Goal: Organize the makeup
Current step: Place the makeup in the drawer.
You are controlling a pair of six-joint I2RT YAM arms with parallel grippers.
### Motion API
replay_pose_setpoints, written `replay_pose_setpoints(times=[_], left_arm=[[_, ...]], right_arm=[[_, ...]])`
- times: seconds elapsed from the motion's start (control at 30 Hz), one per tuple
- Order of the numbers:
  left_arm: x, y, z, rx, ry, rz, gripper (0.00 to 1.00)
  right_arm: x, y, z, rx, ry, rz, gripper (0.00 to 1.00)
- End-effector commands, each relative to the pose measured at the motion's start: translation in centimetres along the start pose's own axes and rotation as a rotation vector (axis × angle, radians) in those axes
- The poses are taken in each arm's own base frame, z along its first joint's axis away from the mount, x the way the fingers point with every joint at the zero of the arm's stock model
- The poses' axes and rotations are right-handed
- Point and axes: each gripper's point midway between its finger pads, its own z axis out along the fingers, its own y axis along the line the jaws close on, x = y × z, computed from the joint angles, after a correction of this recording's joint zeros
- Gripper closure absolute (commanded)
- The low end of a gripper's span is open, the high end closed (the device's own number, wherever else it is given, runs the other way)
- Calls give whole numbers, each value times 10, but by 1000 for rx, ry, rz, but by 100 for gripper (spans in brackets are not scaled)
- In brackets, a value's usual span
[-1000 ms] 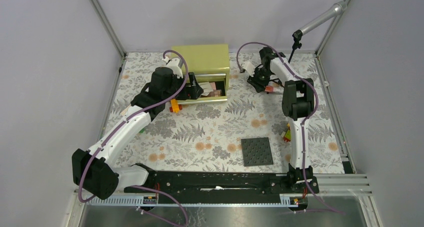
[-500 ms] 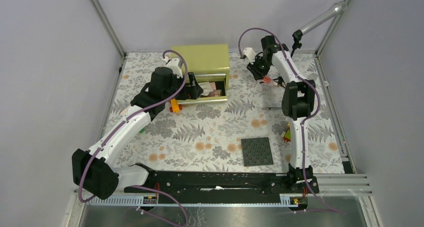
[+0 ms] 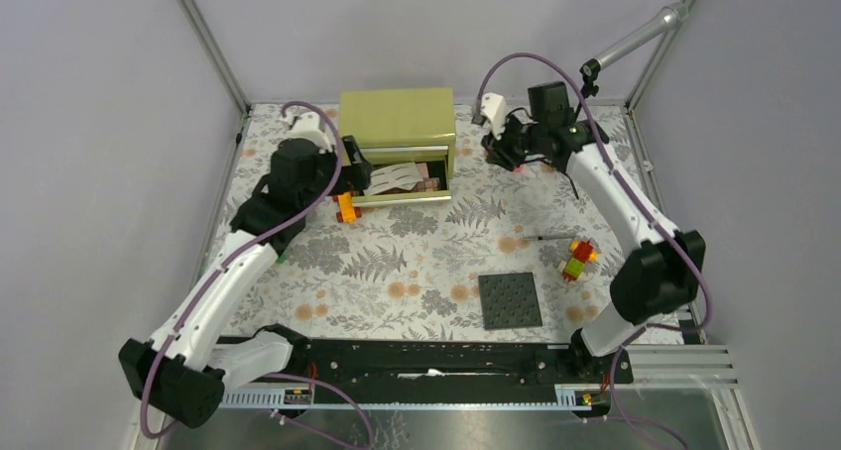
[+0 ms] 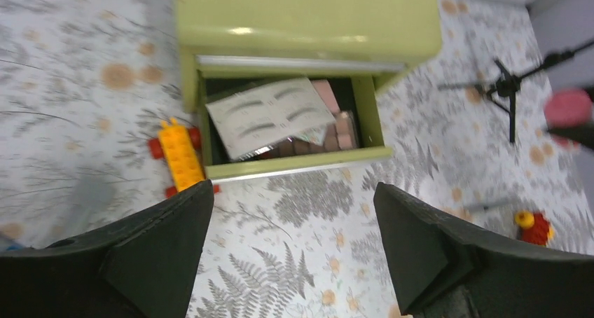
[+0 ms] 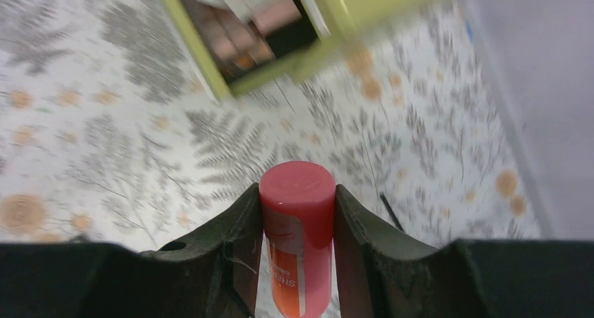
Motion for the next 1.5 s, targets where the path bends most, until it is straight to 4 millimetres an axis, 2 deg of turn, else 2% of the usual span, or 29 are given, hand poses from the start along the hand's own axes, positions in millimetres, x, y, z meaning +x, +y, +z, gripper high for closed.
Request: replay_pose_setpoints(times=[0.0, 0.07, 0.17, 0.23, 0.33, 0.47, 0.63, 0.9, 1.0, 1.17, 1.27, 1.4, 1.47], left_arm=[[-45, 33, -29, -151, -191, -65, 7], [-47, 46, -34, -196, -211, -81, 7], [-50, 63, -41, -263, -240, -87, 6], [-52, 72, -48, -305, -265, -88, 5], [-53, 80, -53, -337, -290, -88, 4], [-51, 85, -53, -351, -288, -79, 3], [-47, 88, -48, -343, -276, -80, 3], [-47, 95, -46, -345, -272, -89, 3], [-47, 95, -44, -339, -267, -91, 3], [-46, 96, -42, -328, -260, -95, 3], [-44, 95, -38, -319, -247, -95, 3], [-41, 95, -34, -305, -230, -98, 3], [-40, 95, -32, -299, -223, -100, 3]], right_arm=[[-83, 68, -13, -79, -281, -191, 100], [-107, 94, -12, -101, -370, -243, 100], [-130, 132, -1, -176, -453, -291, 100], [-137, 148, 16, -206, -466, -311, 99], [-138, 158, 49, -217, -411, -347, 98], [-133, 152, 98, -192, -317, -366, 100], [-129, 135, 146, -119, -235, -405, 100], [-121, 124, 186, -53, -163, -528, 99], [-113, 118, 198, -35, -130, -558, 89], [-108, 114, 211, -25, -99, -564, 59], [-117, 117, 211, -34, -136, -541, 42], [-136, 116, 201, -23, -193, -515, 28], [-139, 114, 196, -7, -201, -510, 25]])
